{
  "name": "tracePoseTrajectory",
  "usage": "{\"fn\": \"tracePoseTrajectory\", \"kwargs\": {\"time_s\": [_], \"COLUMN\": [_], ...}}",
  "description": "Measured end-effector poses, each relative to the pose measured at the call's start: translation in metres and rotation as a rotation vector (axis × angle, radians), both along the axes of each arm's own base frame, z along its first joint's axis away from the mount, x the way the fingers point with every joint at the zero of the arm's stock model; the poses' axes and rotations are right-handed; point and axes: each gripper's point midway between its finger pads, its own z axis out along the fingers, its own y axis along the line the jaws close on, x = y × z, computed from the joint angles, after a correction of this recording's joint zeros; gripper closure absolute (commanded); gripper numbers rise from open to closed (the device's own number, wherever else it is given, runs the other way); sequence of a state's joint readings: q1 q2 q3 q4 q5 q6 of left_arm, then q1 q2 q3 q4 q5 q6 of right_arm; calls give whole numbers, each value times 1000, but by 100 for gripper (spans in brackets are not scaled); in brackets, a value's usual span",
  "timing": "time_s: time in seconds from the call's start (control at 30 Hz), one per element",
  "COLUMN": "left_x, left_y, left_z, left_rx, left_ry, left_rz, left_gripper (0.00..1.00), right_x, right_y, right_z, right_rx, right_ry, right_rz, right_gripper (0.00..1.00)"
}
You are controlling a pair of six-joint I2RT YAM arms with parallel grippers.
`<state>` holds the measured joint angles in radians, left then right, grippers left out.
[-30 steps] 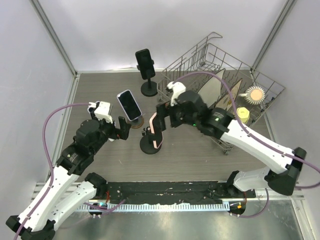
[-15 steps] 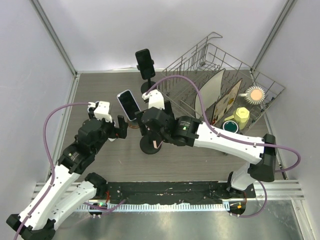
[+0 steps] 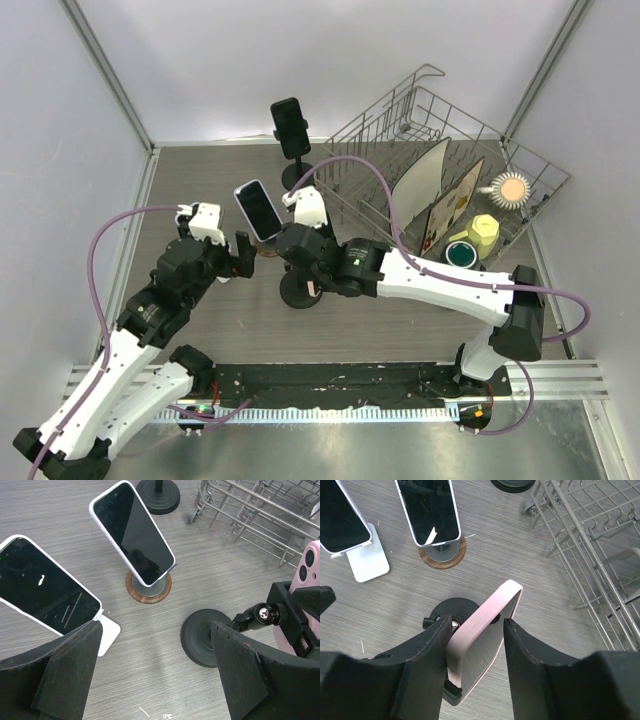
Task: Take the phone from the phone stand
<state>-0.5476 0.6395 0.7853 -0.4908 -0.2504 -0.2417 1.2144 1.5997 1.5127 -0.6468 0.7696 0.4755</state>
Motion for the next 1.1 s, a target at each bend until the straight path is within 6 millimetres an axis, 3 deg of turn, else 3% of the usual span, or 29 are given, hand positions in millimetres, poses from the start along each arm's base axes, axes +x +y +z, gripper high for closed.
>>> {"fn": "tracePoseTrajectory", "kwargs": {"time_s": [0.17,0.4,0.67,0.97,1.1], "left_x": [-2,-9,-22,-38,-47], "left_y": [-7,-38,-77,-113,-131], "left_z": [-6,-17,-33,-39,-62], "left_rx": [-1,-36,-101,-184,-166], "left_ry": [16,71,152,187,218], "left_rz": [-45,-208,-415,-525,-535], "left_gripper": [5,2,0,4,5], "right_x": [1,-6,-21,-28,-29], "right_y": [4,-11,-22,-23,-19], "right_z": [-2,-3,-2,0,-1], "right_rx": [12,38,129,183,200], "right_ry": [-25,-77,-154,-233,-254], "right_rz": [12,83,214,298,323], "right_gripper": [74,97,99,99,99]}}
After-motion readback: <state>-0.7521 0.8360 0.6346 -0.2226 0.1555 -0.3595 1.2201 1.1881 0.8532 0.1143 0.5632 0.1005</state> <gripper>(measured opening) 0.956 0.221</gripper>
